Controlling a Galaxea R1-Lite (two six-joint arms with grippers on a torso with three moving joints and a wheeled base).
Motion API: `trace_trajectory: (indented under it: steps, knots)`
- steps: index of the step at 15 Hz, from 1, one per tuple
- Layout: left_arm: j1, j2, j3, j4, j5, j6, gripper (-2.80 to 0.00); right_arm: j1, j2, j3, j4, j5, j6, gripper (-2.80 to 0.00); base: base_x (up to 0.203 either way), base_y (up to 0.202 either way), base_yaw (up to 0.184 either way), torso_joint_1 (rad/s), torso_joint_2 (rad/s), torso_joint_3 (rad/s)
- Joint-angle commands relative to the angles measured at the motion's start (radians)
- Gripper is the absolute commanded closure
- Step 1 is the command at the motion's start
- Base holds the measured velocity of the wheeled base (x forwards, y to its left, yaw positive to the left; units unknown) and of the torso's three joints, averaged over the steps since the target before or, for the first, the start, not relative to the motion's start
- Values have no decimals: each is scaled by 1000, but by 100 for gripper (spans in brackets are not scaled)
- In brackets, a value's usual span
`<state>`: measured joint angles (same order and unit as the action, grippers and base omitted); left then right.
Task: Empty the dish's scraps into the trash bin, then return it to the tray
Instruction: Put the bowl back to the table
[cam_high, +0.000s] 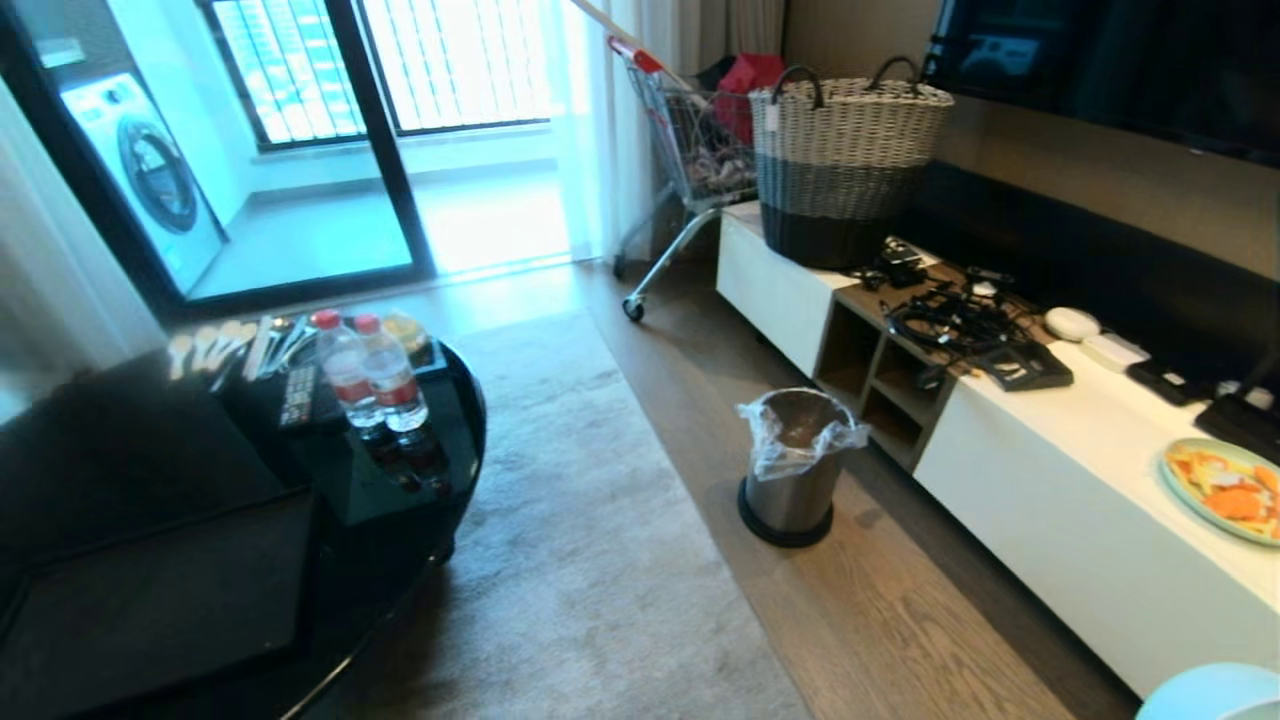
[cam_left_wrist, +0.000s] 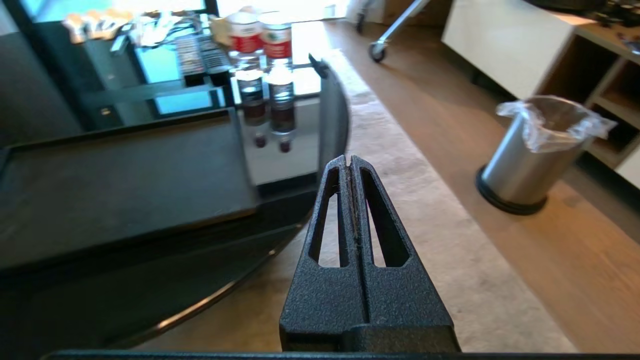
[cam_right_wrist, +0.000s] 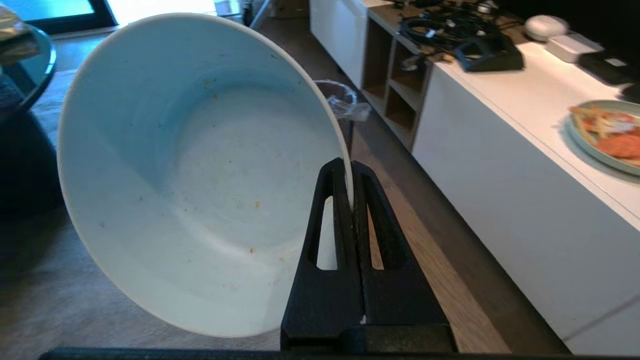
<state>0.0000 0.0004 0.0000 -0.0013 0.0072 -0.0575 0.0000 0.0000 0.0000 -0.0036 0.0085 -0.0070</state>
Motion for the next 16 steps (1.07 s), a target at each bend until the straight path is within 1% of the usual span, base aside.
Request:
trace_trajectory:
  steps: [1, 16]
  knots:
    - [0, 0, 0, 0, 0, -1, 0, 0, 2, 0, 1, 1, -1, 0, -3, -11, 170, 2, 2, 6]
    - [0, 1, 0, 0, 0, -2, 0, 0, 2, 0, -1, -1, 1, 0, 0, -9, 169, 2, 3, 3]
